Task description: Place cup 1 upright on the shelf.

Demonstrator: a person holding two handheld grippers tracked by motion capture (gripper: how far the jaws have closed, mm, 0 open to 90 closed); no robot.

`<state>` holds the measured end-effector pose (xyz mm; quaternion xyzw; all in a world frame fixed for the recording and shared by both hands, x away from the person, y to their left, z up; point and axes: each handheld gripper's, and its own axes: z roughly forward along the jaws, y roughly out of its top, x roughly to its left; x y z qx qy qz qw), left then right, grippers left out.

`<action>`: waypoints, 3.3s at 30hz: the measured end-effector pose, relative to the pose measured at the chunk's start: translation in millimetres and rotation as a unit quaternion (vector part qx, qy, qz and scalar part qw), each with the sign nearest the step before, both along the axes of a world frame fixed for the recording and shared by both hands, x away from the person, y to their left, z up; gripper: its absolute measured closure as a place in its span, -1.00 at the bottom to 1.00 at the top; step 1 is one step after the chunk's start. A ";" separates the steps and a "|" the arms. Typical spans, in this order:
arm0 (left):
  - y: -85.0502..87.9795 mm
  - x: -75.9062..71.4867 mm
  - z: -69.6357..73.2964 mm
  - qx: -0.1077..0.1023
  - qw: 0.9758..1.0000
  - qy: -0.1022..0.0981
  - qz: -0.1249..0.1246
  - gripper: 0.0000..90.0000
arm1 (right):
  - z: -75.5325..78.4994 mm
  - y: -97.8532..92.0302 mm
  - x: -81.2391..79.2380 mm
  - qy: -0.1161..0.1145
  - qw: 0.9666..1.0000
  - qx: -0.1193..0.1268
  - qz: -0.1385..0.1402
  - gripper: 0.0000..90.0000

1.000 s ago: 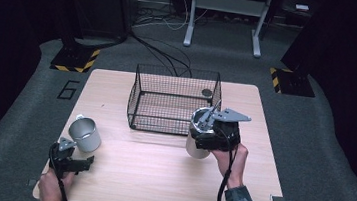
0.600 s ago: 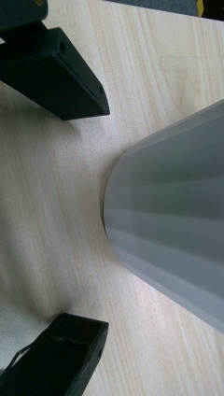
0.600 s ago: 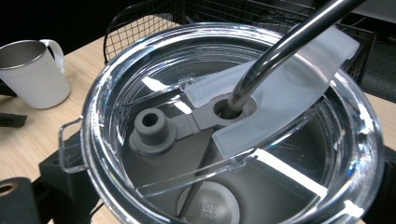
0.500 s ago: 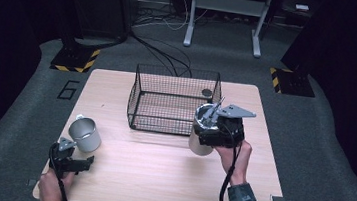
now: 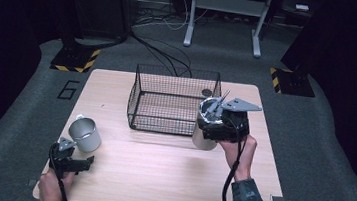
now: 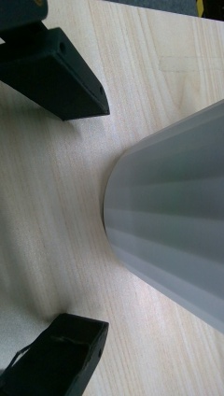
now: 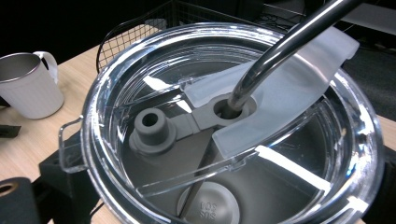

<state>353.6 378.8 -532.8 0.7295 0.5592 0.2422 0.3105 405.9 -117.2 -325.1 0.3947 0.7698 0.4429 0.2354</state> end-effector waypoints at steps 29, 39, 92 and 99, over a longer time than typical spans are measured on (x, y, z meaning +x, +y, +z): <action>-0.4 -0.3 0.1 -0.005 1.000 0.003 0.002 -0.99 | 25.9 -3.6 28.4 -0.006 1.000 -0.005 -0.011 -0.93; -0.4 -0.3 0.1 -0.005 1.000 0.003 0.002 -0.99 | 34.0 4.3 40.2 -0.008 1.000 -0.007 -0.008 -0.92; -0.8 -0.2 -0.3 -0.005 1.000 0.000 0.004 -0.99 | 3.3 37.9 120.1 0.020 0.999 -0.039 -0.018 -0.93; -0.8 -0.2 -0.4 -0.005 1.000 0.000 0.004 -0.99 | -6.7 39.9 126.7 0.022 0.999 -0.046 -0.017 -0.93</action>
